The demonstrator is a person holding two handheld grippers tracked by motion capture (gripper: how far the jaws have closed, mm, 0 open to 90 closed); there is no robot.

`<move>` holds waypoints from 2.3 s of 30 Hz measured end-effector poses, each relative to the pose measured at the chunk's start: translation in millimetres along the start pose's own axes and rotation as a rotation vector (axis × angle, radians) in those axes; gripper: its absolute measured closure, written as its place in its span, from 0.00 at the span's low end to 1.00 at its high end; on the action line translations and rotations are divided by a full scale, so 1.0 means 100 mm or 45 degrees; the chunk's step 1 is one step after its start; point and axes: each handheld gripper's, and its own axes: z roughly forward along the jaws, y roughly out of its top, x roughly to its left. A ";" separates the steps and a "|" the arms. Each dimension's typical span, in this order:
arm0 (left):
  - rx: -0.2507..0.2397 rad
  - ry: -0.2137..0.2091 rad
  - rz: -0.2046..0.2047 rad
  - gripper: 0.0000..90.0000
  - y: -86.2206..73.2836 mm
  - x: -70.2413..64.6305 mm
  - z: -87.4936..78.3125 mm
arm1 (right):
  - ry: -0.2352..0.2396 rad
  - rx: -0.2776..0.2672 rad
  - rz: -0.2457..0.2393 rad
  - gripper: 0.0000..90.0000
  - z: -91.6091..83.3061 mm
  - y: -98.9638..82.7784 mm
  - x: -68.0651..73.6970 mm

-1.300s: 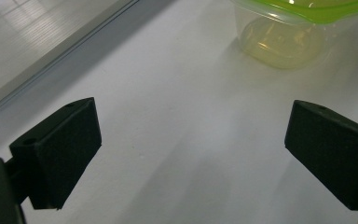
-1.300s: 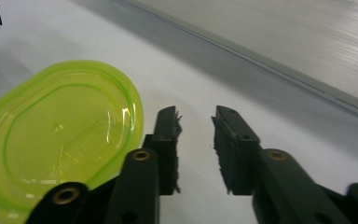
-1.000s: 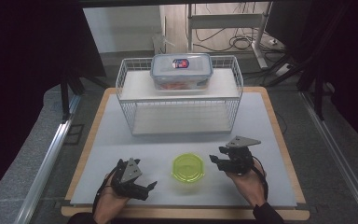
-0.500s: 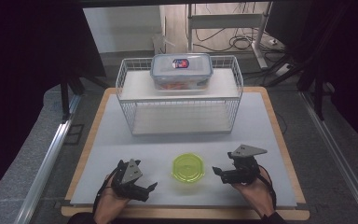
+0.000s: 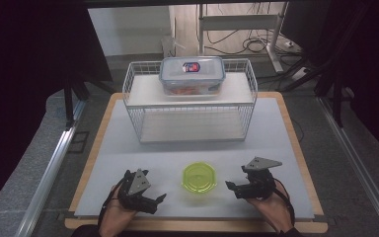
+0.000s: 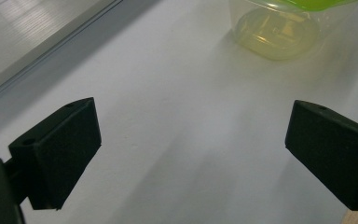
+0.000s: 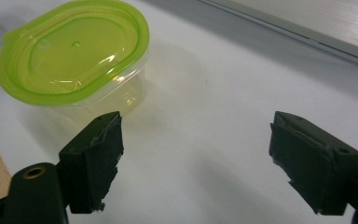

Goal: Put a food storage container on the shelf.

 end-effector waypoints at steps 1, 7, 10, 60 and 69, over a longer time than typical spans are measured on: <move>0.000 0.000 -0.001 0.04 0.00 0.00 0.00 | 0.000 0.006 0.004 0.22 0.00 0.00 0.00; -0.005 -0.001 -0.003 0.04 0.00 0.00 0.00 | 0.021 0.012 0.005 0.31 -0.03 0.02 0.03; -0.003 0.000 -0.001 0.04 0.00 0.00 0.00 | 0.024 -0.001 0.005 0.33 -0.05 0.05 0.06; -0.003 -0.005 0.026 0.04 0.01 -0.03 0.02 | 0.464 0.094 0.675 0.80 0.46 0.23 0.00; -0.006 -0.006 0.026 0.04 0.01 -0.03 0.01 | 0.529 0.087 0.707 0.89 0.54 0.29 0.00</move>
